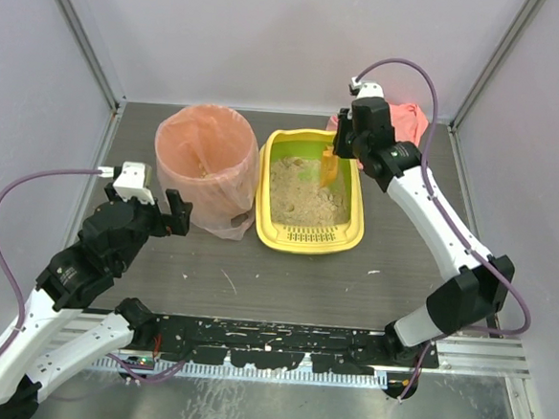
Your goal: Clean the litter box
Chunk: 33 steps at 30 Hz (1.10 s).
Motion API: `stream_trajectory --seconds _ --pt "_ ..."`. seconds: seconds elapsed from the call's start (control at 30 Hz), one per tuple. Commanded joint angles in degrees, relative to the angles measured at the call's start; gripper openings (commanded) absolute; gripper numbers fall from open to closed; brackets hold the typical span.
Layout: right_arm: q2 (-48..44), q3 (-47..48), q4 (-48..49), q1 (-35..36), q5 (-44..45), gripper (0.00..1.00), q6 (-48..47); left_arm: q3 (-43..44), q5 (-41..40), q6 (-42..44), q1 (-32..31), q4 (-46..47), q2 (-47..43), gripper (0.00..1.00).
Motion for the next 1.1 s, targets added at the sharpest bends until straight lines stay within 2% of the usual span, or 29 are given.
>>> stream_trajectory --seconds 0.0,0.3,0.53,0.87,1.07 --pt "2.25 0.14 9.79 -4.63 -6.62 0.0 7.52 2.21 0.49 0.43 0.34 2.18 0.05 0.98" --pt "11.2 -0.21 16.97 -10.79 -15.42 0.0 16.87 2.36 0.16 0.32 0.3 1.81 1.5 0.98" --pt "16.59 2.14 17.08 -10.92 -15.35 0.0 16.67 2.32 -0.62 0.67 0.32 1.76 1.96 0.98" --pt "19.43 2.48 17.39 -10.92 -11.37 0.01 16.16 1.85 -0.74 0.75 0.3 1.73 2.09 0.98" --pt "20.63 1.03 19.05 -10.7 -14.33 0.01 17.41 1.76 -0.92 0.76 0.3 1.71 2.16 0.98"
